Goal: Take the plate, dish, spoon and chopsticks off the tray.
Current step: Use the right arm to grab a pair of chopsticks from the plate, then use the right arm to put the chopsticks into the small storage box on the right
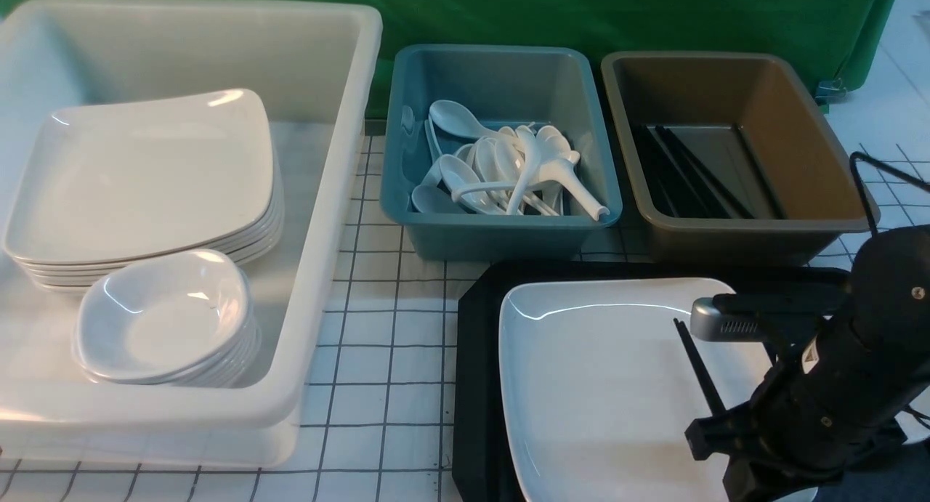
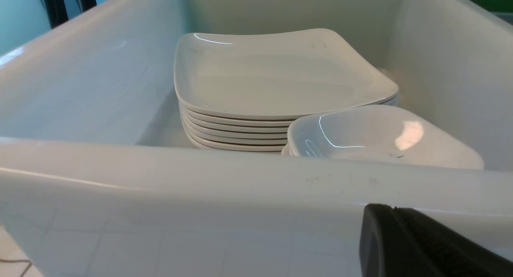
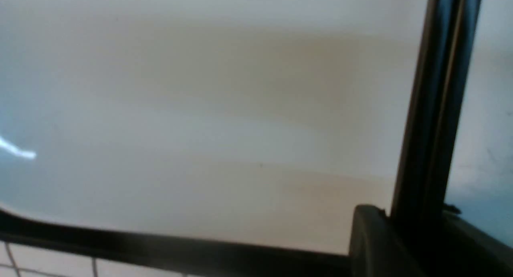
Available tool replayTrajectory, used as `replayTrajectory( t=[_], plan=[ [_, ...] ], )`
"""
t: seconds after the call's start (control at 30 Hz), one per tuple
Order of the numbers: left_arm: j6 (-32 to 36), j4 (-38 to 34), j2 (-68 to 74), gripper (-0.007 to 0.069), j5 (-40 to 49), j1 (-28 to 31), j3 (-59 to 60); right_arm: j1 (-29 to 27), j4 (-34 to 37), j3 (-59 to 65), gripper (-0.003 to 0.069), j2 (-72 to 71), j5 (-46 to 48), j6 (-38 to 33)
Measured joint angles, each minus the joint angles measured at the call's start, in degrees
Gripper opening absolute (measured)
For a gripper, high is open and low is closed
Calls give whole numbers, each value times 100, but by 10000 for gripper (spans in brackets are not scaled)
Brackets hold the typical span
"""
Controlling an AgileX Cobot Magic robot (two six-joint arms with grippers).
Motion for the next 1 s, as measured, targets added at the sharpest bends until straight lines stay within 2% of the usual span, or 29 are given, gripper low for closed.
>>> replayTrajectory(
  t=[0.27, 0.4, 0.67, 0.8, 0.93, 0.97, 1.0],
  plan=[
    [0, 0, 0, 22, 0, 0, 0, 0, -69, -12, 176, -1299, 240, -103],
    [0, 0, 0, 22, 0, 0, 0, -21, -399, -371, 176, -1692, 173, -231],
    [0, 0, 0, 22, 0, 0, 0, -667, -666, -1421, 176, -1353, -687, -277],
    [0, 0, 0, 22, 0, 0, 0, -1174, -684, -2065, 177, -521, -1727, -288],
    [0, 0, 0, 22, 0, 0, 0, -1360, -687, -2260, 180, 240, -3223, -288],
    [0, 0, 0, 22, 0, 0, 0, -1360, -687, -2260, 180, 284, -3223, -288],
    [0, 0, 0, 22, 0, 0, 0, -1386, -687, -2280, 181, 667, -3997, -288]
  ],
)
